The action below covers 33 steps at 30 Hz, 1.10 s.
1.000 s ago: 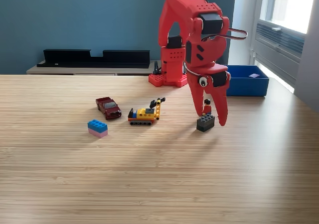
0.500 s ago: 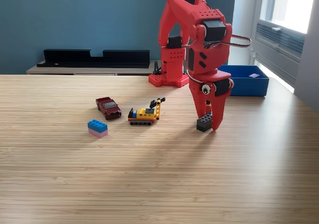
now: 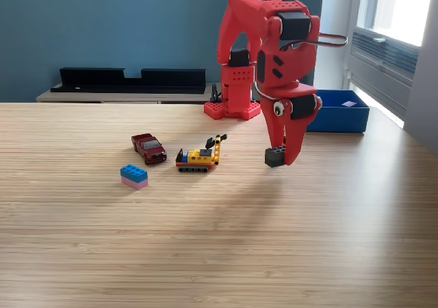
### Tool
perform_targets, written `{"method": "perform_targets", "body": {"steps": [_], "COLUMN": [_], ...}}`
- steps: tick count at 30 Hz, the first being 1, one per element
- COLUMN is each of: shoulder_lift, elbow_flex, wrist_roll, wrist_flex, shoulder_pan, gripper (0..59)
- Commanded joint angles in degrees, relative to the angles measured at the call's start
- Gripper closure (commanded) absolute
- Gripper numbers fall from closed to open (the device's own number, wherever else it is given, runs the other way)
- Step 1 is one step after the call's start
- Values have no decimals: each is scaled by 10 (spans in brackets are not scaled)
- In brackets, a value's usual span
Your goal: Grasp a lego block and put it in the bin.
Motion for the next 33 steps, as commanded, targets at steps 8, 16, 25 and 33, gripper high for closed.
{"method": "perform_targets", "body": {"steps": [8, 16, 25, 33], "shoulder_lift": [23, 23, 23, 23], "elbow_flex": [-107, -148, -135, -154], "wrist_roll": [22, 34, 22, 12], "wrist_flex": [142, 201, 231, 265], "shoulder_pan": [-127, -276, -436, -532], "gripper": [585, 585, 585, 585]}}
